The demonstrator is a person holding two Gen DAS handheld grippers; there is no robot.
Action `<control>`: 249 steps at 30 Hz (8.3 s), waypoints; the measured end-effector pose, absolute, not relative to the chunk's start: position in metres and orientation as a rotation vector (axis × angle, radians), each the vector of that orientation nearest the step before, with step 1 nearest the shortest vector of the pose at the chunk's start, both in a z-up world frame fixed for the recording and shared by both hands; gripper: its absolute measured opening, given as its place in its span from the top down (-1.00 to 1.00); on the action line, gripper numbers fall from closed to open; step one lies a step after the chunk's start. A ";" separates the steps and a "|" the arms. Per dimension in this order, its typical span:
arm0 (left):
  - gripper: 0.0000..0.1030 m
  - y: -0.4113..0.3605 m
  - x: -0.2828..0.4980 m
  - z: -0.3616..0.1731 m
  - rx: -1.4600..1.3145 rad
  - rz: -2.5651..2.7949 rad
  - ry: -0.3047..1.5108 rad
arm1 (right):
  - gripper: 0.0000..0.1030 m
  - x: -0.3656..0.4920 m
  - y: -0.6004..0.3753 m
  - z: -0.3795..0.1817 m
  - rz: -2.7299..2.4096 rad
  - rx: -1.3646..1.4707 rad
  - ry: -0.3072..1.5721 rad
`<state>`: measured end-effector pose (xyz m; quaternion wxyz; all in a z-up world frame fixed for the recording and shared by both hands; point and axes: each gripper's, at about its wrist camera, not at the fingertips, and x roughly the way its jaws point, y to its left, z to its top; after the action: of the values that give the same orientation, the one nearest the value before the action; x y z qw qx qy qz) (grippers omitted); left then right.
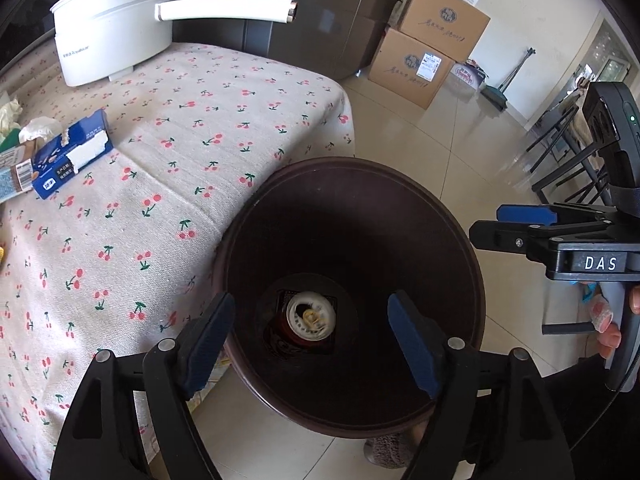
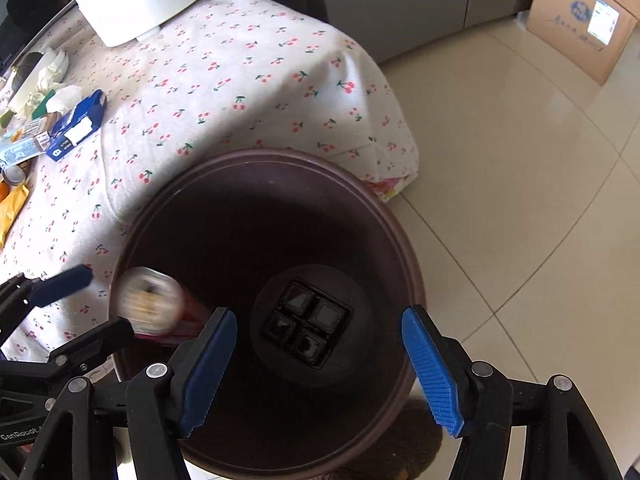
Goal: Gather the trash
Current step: 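Open the right tool to drop the tray while the left tool drops the can into the bin, then reach the left tool to the yellow snack packet and close on it, then close the right tool on the blue biscuit box, then carry the biscuit box over the bin with the right tool while the left tool carries the packet, then open the right tool to drop the box while the left tool drops the packet into the bin, then move both open tools from the bin back over the table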
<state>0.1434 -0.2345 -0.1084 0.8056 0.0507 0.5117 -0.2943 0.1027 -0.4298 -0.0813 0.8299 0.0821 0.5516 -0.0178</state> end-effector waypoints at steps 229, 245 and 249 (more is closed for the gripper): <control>-0.65 -0.205 0.136 -0.107 0.097 -0.587 1.078 | -0.88 0.074 -0.436 -0.111 -0.046 0.154 1.153; -0.71 -0.188 0.132 -0.102 0.107 -0.528 1.071 | -0.88 0.077 -0.427 -0.108 -0.037 0.143 1.147; -0.71 -0.181 0.131 -0.100 0.104 -0.511 1.068 | -0.88 0.080 -0.421 -0.106 -0.028 0.135 1.145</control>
<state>0.1308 -0.1813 -0.0996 0.8285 0.0492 0.5031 -0.2409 0.0796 -0.4207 -0.1056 0.8383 0.0636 0.5413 -0.0130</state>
